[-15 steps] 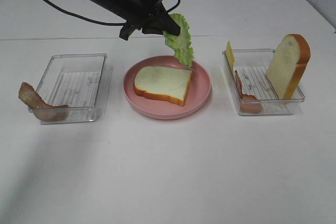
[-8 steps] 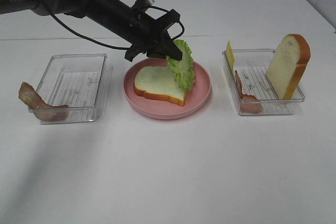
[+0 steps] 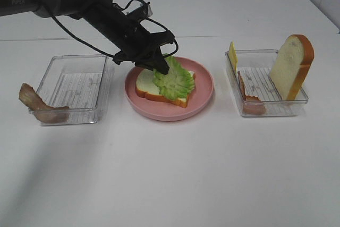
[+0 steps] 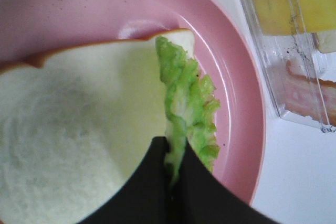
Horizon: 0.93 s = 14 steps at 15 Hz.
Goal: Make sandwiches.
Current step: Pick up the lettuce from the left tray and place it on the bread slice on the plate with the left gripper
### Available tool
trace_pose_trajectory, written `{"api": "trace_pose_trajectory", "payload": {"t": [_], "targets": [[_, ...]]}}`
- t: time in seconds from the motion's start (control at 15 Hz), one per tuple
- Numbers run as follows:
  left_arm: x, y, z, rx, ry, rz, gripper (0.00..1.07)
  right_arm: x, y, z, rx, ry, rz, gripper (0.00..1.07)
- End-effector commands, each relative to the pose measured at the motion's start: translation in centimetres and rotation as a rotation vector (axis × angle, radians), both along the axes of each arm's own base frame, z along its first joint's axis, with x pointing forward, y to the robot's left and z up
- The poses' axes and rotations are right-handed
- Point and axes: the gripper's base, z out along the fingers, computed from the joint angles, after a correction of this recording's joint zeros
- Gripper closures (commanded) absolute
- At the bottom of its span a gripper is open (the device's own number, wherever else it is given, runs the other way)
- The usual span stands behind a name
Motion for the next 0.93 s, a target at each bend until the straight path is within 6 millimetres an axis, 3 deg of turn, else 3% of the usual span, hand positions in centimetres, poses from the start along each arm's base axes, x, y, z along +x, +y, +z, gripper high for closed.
{"api": "trace_pose_trajectory", "payload": {"t": [0.07,0.4,0.53,0.67,0.8,0.93], "targets": [[0.3,0.0,0.5,0.001,-0.033,0.022,1.07,-0.1,0.0,0.0,0.002,-0.022,-0.002,0.30],[0.6,0.6,0.0,0.075,-0.018,0.090,1.07,-0.1,0.0,0.0,0.002,-0.022,-0.002,0.30],[0.6,0.8,-0.1,0.089,-0.003,0.107,1.01,-0.1,0.0,0.0,0.002,-0.022,-0.002,0.30],[0.6,0.8,0.0,0.089,-0.006,0.108,0.83,-0.1,0.0,0.0,0.002,-0.022,-0.002,0.30],[0.6,0.8,0.5,0.085,-0.018,0.106,0.54,-0.1,0.0,0.0,0.002,-0.022,-0.002,0.30],[0.9,0.6,1.7,0.083,-0.039,0.085,0.33,-0.1,0.0,0.0,0.002,-0.022,-0.002,0.30]]}}
